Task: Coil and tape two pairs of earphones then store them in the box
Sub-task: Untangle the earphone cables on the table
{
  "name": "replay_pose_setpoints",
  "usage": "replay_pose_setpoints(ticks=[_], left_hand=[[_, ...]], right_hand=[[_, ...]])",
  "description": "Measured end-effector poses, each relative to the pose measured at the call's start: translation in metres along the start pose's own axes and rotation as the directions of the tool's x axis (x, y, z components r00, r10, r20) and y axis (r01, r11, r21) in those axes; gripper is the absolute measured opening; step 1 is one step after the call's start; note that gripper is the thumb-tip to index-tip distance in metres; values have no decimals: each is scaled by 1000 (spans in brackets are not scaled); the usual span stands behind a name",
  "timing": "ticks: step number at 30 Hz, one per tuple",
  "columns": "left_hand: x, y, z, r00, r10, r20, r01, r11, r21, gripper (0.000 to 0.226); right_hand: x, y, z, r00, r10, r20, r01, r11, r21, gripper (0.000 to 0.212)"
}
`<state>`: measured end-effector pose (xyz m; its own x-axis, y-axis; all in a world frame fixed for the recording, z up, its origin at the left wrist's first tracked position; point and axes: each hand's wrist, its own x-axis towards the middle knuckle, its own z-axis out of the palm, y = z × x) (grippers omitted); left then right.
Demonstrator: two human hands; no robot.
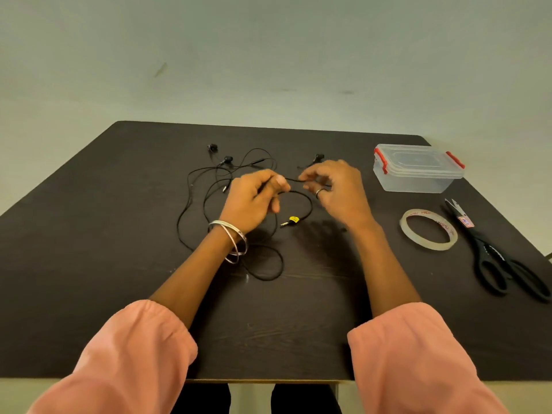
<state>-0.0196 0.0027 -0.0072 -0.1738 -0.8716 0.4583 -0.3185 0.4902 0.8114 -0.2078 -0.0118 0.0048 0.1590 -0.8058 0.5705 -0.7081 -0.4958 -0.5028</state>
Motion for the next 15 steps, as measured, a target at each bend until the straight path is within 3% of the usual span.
replay_pose_setpoints(ticks=[1,3,7,12,15], left_hand=[[0,3,-4,999,-15,-34,13,998,-59,27],[1,9,-12,993,-61,-104,39,979,-199,30],[4,19,-34,928,-265,-263,93,846,-526,38],[12,44,-55,899,-371,-231,107,699,-707,39],[24,71,-69,903,-384,-192,97,617,-781,37]], right_hand=[[0,3,1,999,-40,-13,37,989,-146,15],[-1,3,0,998,-44,-55,30,971,-238,14],[-7,6,-10,996,37,-80,-50,985,-164,6],[-21,11,-38,930,248,-272,-260,965,-11,10],[-25,5,-57,916,298,-270,-319,947,-39,15]])
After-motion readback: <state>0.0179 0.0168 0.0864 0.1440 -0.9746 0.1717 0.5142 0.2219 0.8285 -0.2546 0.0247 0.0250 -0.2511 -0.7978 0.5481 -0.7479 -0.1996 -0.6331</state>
